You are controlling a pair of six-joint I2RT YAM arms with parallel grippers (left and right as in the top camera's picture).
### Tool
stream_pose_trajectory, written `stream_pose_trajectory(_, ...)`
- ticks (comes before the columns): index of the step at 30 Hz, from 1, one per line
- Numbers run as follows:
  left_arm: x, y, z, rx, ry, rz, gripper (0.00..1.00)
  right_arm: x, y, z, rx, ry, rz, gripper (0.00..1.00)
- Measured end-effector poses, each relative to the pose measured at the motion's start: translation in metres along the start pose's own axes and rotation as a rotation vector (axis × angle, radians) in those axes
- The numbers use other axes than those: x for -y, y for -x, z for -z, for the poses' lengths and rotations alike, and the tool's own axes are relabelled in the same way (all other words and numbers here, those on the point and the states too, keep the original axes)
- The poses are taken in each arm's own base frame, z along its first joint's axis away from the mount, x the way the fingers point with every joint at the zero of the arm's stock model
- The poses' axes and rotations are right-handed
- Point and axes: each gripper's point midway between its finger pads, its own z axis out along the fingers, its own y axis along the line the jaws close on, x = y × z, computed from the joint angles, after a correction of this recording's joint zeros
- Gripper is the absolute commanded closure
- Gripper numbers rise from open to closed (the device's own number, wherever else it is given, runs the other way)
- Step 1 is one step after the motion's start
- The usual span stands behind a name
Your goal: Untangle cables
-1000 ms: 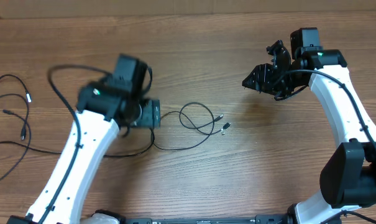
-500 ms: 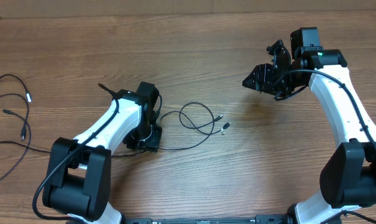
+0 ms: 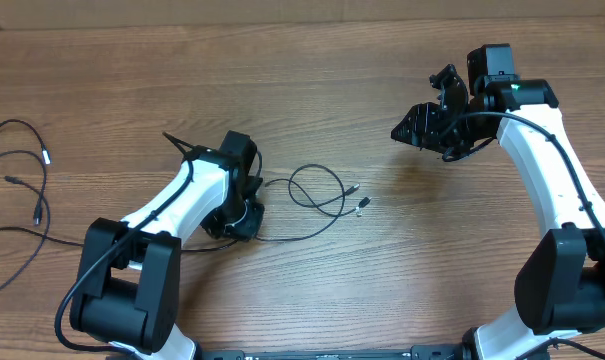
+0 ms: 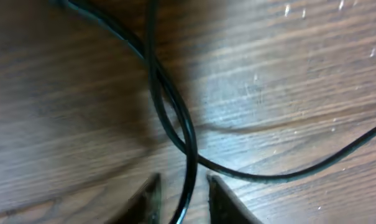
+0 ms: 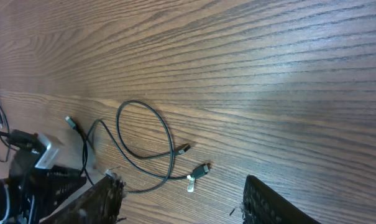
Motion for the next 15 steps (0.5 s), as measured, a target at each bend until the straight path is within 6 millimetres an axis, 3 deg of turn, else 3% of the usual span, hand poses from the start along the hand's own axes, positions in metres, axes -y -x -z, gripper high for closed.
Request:
stream_pose_trajectory(4, 0.005, -0.007, -0.005, -0.023, -0.019, -0.038, 0.96, 0.000, -0.001, 0.000, -0.005, -0.001, -0.003, 0.41)
stream_pose_trajectory(6, 0.014, -0.009, 0.011, -0.053, -0.062, -0.073, 0.96, 0.000, -0.002, 0.000, -0.009, 0.000, -0.005, 0.41)
stream_pose_trajectory(9, 0.047, 0.034, 0.083, 0.085, -0.203, -0.210, 0.96, -0.001, -0.002, 0.000, -0.009, 0.006, -0.004, 0.41)
stream_pose_trajectory(10, 0.065, 0.049, 0.126, 0.174, -0.281, -0.307, 0.96, -0.004, -0.003, 0.000, -0.013, 0.024, -0.005, 0.41)
stream_pose_trajectory(11, 0.082, 0.053, 0.165, 0.255, -0.353, -0.405, 0.95, -0.006, -0.003, 0.000, -0.012, 0.035, -0.004, 0.41)
stream_pose_trajectory(15, 0.096, 0.045, 0.233, 0.388, -0.477, -0.548, 0.96, -0.012, -0.002, 0.000, -0.011, 0.070, 0.002, 0.41)
